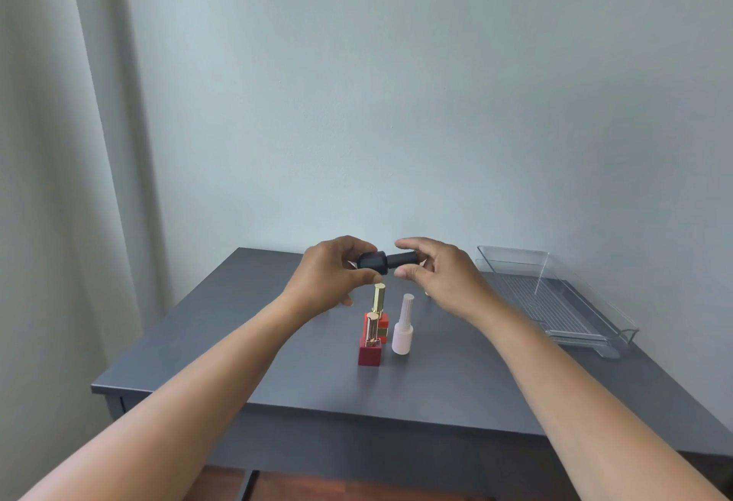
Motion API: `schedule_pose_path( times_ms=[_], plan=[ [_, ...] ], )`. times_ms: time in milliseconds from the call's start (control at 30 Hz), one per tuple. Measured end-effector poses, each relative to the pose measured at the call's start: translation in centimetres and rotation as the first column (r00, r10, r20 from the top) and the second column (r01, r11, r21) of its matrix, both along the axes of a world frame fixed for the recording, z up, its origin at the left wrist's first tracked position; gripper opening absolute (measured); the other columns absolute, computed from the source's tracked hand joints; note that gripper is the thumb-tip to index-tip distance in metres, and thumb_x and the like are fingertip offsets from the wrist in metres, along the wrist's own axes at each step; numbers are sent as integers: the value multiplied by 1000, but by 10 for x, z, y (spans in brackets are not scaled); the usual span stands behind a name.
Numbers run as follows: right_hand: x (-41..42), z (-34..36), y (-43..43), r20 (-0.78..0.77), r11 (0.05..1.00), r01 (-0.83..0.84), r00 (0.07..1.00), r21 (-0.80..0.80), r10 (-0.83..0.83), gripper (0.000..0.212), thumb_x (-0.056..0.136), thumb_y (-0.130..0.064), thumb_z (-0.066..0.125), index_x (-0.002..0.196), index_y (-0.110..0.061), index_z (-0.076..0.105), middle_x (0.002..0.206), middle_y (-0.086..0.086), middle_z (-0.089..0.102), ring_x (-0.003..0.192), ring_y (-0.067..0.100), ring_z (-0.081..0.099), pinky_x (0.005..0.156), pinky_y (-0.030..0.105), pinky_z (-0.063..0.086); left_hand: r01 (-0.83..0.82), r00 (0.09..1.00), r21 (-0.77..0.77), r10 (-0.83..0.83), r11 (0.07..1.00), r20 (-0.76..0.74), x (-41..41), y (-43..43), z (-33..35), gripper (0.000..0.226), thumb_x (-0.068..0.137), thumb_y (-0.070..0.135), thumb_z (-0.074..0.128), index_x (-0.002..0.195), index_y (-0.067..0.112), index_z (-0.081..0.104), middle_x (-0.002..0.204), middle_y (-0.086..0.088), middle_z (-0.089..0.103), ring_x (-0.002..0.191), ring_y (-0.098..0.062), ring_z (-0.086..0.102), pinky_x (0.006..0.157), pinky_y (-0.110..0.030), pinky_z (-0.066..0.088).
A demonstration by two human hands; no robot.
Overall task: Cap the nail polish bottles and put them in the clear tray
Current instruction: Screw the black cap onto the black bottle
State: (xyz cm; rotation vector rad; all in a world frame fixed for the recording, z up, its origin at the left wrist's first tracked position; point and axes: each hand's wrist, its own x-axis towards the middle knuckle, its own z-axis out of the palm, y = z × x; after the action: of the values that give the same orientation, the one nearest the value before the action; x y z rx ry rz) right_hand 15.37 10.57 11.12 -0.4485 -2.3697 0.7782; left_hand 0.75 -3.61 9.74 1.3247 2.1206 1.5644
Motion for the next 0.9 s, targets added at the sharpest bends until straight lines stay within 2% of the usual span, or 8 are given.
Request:
schedule_pose_path(
  times_ms=[100,167,233,333,400,500,733,900],
  plan=[
    [-1,0,-1,30,996,3,1000,87,-5,21,91,-25,66,111,-24,70,89,-14,61,80,2,55,71,15,37,-1,999,-25,0,1000,-43,1,1,-1,48,78,21,83,122,30,66,100,8,73,46,0,59,45,-14,47],
    [-1,0,-2,51,995,7,999,98,-12,16,92,-24,63,105,-23,72,91,-11,63,85,8,56,72,18,39,-16,996,-29,14,999,-86,1,1,-3,45,78,21,83,120,28,68,90,9,73,43,-2,58,45,-13,45],
    [0,0,-3,70,994,18,997,106,-25,14,93,-23,61,101,-23,72,88,-11,65,83,9,56,69,19,40,-36,990,-25,32,999,-140,4,0,-4,40,78,23,83,116,28,71,83,13,70,47,-1,59,48,-14,47],
    [0,0,-3,86,995,33,995,93,-41,13,94,-24,59,96,-25,72,82,-6,68,77,12,57,66,24,43,-74,966,3,72,997,-249,8,0,-6,39,78,24,83,115,27,71,88,20,62,70,4,61,69,-24,56],
    [-1,1,-4,81,997,43,996,58,-48,13,94,-25,59,94,-27,72,78,-6,67,71,9,55,65,26,43,-103,944,31,107,994,-313,10,0,-6,39,77,23,83,114,27,71,90,20,59,80,6,58,75,-16,50],
    [-2,1,-4,60,999,44,997,20,-45,13,93,-25,60,93,-26,73,75,-3,67,65,8,52,61,26,41,-131,917,49,140,990,-375,11,0,-6,40,78,24,82,116,27,70,97,16,60,81,3,57,75,-12,42],
    [-7,7,-1,15,998,37,999,-57,-36,12,92,-21,64,91,-22,76,59,-10,57,53,8,49,60,26,45,-173,863,96,198,980,-465,13,0,-6,40,79,24,81,118,22,68,107,8,66,81,-5,56,76,-22,44],
    [-10,12,-2,6,996,32,999,-78,-32,13,91,-22,63,89,-27,75,55,-14,59,50,6,50,59,26,42,-180,868,91,202,979,-453,10,1,-3,38,80,26,79,115,26,66,106,11,64,83,-5,56,77,-23,46]
  ],
)
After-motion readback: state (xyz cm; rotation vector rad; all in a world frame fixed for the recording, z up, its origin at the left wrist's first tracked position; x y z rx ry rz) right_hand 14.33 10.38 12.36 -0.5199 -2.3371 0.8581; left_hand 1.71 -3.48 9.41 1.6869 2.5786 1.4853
